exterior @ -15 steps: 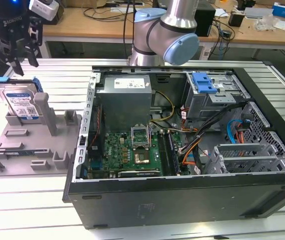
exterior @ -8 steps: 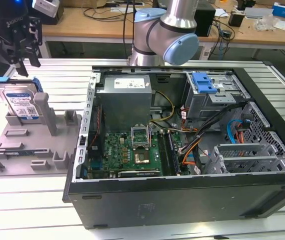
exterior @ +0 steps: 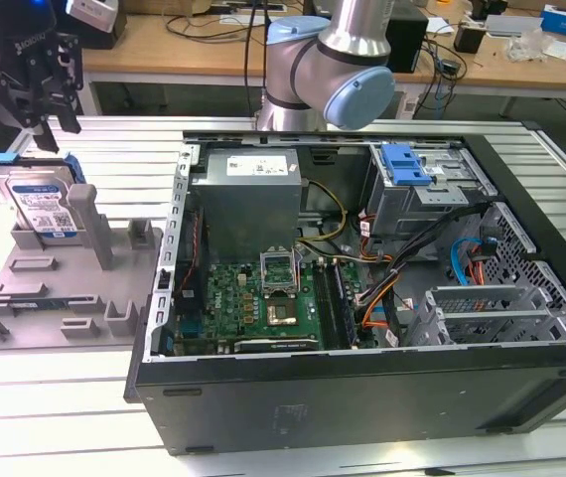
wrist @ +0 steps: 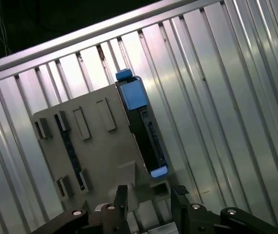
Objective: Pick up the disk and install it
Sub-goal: 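Pick up the disk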
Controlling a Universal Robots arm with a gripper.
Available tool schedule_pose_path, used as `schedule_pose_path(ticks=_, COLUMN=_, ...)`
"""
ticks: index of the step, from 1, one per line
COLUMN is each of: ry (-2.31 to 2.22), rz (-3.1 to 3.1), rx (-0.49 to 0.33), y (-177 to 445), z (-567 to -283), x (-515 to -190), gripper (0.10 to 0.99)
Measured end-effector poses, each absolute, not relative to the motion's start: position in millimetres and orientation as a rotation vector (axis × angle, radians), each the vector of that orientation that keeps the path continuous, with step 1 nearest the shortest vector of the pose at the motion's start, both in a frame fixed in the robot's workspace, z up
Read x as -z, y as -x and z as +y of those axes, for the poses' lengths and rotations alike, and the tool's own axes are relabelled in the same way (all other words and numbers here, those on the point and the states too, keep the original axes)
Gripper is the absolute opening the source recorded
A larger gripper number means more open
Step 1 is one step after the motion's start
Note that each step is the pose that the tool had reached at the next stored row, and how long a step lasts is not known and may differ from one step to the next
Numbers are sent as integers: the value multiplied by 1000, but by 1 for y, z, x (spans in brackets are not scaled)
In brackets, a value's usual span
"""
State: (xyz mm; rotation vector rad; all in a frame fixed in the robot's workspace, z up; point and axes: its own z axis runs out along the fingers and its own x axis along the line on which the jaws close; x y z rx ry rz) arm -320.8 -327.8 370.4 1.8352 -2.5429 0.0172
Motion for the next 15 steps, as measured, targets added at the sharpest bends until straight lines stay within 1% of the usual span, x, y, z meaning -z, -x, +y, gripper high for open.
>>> schedule_pose_path(ticks=8, ry=-2098, rz=-2333, rx=-18, y=321, z=-327, x=-368, gripper=482)
schedule_pose_path(ticks=10, ry=-2111, rz=-2323, rx=-21, y=321, z=-320, x=-368, gripper=482)
schedule_pose_path(ticks=11, ry=-2113, rz=-2320, rx=-22, y=321, z=-312, x=-367, gripper=482)
schedule_pose_path(ticks=15, ry=-2161, rz=-2275, rx=-24, y=322, z=-306, x=-367, gripper=482)
